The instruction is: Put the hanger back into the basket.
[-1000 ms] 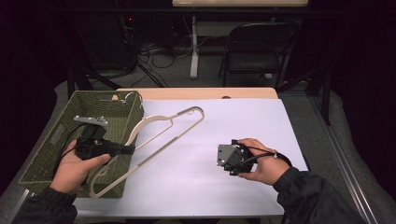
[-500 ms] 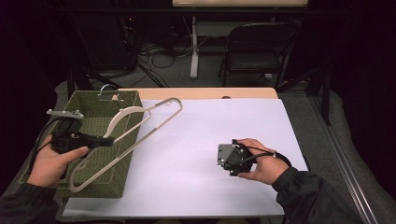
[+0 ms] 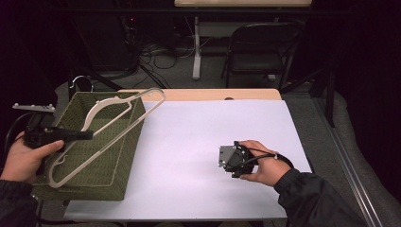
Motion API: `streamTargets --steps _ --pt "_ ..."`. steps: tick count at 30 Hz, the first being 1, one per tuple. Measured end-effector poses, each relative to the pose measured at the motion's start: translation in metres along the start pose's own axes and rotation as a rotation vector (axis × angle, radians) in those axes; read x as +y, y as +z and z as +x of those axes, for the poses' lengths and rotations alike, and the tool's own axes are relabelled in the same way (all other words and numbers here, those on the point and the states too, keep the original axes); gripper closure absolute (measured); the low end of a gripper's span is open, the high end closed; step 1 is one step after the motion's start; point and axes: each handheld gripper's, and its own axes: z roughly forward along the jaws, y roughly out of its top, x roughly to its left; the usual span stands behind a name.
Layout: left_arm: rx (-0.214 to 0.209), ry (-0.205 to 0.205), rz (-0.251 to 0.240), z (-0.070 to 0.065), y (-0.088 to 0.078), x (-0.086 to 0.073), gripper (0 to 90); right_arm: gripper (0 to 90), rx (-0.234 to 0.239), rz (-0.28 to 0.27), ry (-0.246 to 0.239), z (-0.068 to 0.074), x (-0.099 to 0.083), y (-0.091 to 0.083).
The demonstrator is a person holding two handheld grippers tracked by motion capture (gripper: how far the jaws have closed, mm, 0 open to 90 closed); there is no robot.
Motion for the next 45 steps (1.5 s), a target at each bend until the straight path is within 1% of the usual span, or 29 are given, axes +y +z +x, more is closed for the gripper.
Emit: streamTargets --steps 1,3,7,10,12,16,19,21,23,24,25,29,31,34,35,36,38,39,41,42,43,44,45 --pt "0.001 -0.004 -0.004 0.003 -0.002 -0.001 87.2 44.8 0.002 -0.008 -0.018 -0.001 0.000 0.001" --pt "0.006 0.003 -0.004 0.009 -0.006 -0.002 87.2 44.8 0.002 -0.005 -0.014 -0.002 0.000 0.002" --pt "0.023 -0.019 -0.015 0.020 -0.015 -0.005 87.2 44.8 0.000 -0.003 -0.009 -0.001 0.001 0.003" --pt "0.012 -0.036 -0.026 0.028 -0.021 -0.009 87.2 44.8 0.004 -0.001 -0.011 -0.002 0.001 0.004" --pt "0.009 -0.038 -0.028 0.033 -0.024 -0.011 87.2 44.8 0.001 0.004 -0.017 -0.003 0.001 0.005" --pt "0.032 -0.055 -0.029 0.042 -0.030 -0.014 87.2 44.8 -0.001 0.002 -0.009 -0.002 0.002 0.006" --pt "0.045 -0.066 -0.029 0.048 -0.034 -0.016 87.2 44.8 0.000 0.004 -0.011 -0.001 0.002 0.006" --pt "0.054 -0.066 -0.021 0.051 -0.036 -0.017 87.2 44.8 0.003 -0.001 -0.011 -0.002 0.001 0.007" --pt "0.058 -0.073 -0.024 0.053 -0.037 -0.019 87.2 44.9 0.007 0.010 -0.012 -0.002 0.001 0.008" --pt "0.056 -0.072 -0.024 0.055 -0.038 -0.020 87.2 44.9 0.007 0.005 -0.012 -0.002 0.000 0.009" --pt "0.057 -0.069 -0.024 0.057 -0.038 -0.020 87.2 44.9 0.004 0.013 -0.001 -0.001 0.000 0.010" --pt "0.065 -0.079 -0.024 0.067 -0.040 -0.023 87.2 45.0 0.007 0.017 -0.015 -0.001 0.001 0.011" --pt "0.081 -0.066 -0.021 0.071 -0.040 -0.024 87.2 45.0 0.005 0.019 -0.003 0.001 0.002 0.010" --pt "0.082 -0.062 -0.014 0.078 -0.040 -0.026 87.2 45.0 0.008 0.015 -0.014 0.001 0.003 0.012" --pt "0.086 -0.055 -0.015 0.081 -0.039 -0.027 87.1 45.0 0.011 0.019 -0.015 0.001 0.003 0.013" --pt "0.089 -0.057 -0.015 0.083 -0.039 -0.028 87.2 45.0 0.012 0.023 -0.007 0.002 0.003 0.014" --pt "0.093 -0.059 -0.029 0.088 -0.038 -0.031 87.2 45.0 0.013 0.025 -0.018 0.001 0.004 0.016" --pt "0.090 -0.062 -0.039 0.090 -0.038 -0.033 87.1 45.0 0.015 0.026 -0.013 0.001 0.004 0.017" --pt "0.091 -0.055 -0.062 0.093 -0.037 -0.034 87.1 45.0 0.016 0.026 -0.003 0.002 0.005 0.018" --pt "0.085 -0.054 -0.071 0.095 -0.037 -0.034 87.1 45.0 0.015 0.025 -0.017 0.001 0.006 0.018" --pt "0.094 -0.047 -0.065 0.095 -0.036 -0.034 87.2 45.0 0.018 0.023 -0.013 0.002 0.006 0.019" --pt "0.094 -0.025 -0.057 0.096 -0.035 -0.034 87.1 45.0 0.018 0.027 -0.016 0.002 0.006 0.019" --pt "0.091 -0.034 -0.046 0.097 -0.032 -0.034 87.2 45.0 0.019 0.027 -0.014 0.002 0.006 0.020"
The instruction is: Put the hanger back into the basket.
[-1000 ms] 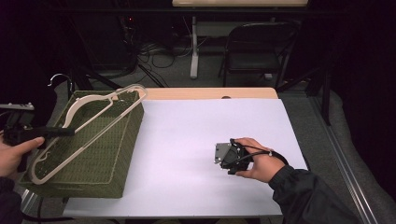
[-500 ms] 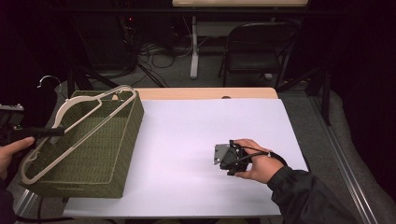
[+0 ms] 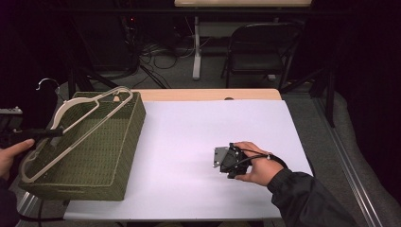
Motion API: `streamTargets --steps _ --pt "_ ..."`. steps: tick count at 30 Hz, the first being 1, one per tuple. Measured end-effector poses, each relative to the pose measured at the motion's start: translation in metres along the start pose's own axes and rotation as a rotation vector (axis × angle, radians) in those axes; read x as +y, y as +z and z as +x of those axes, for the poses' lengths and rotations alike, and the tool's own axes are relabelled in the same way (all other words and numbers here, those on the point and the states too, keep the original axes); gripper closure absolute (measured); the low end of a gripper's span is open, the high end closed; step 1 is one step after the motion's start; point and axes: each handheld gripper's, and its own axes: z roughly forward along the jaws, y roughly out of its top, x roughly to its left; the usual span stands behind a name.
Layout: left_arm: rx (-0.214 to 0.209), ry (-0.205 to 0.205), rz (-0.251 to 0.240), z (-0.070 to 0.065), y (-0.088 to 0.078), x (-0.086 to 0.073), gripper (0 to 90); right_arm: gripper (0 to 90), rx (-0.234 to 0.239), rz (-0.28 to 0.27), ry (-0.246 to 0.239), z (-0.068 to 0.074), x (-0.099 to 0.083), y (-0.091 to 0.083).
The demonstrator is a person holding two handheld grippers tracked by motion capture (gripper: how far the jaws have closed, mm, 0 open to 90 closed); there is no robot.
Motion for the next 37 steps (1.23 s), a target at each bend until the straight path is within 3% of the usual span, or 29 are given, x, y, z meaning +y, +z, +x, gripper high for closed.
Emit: streamTargets --steps 3,13,18,20,24,27,30,31,33,37 --pt "0.008 0.004 0.032 0.003 0.008 -0.003 87.1 45.0 0.003 -0.004 0.006 0.000 -0.001 0.001" --pt "0.004 -0.002 0.012 0.011 0.023 -0.027 87.1 45.1 0.005 -0.003 0.002 0.000 -0.004 0.002" --pt "0.019 0.049 0.072 0.007 0.035 -0.032 87.1 45.1 0.009 -0.008 0.002 0.001 -0.003 0.004" --pt "0.058 0.094 0.119 0.001 0.043 -0.031 87.1 45.1 0.008 -0.007 0.008 0.002 -0.002 0.004" --pt "0.067 0.151 0.163 -0.010 0.051 -0.029 86.0 45.1 0.008 -0.009 0.003 0.002 -0.002 0.004" --pt "0.027 0.189 0.170 -0.024 0.048 -0.024 71.3 45.1 0.005 -0.011 0.010 0.002 -0.003 0.002" --pt "-0.025 0.215 0.193 -0.042 0.040 -0.019 65.9 45.1 -0.002 -0.013 0.010 0.000 -0.006 0.000" --pt "-0.014 0.228 0.209 -0.049 0.038 -0.017 62.3 45.1 -0.005 -0.014 0.024 0.000 -0.007 -0.001" --pt "0.052 0.264 0.205 -0.061 0.033 -0.015 59.3 45.0 -0.010 -0.012 0.028 0.000 -0.007 -0.003" --pt "0.121 0.260 0.113 -0.082 0.019 -0.018 49.2 43.9 -0.012 -0.034 0.047 0.002 -0.009 -0.007"
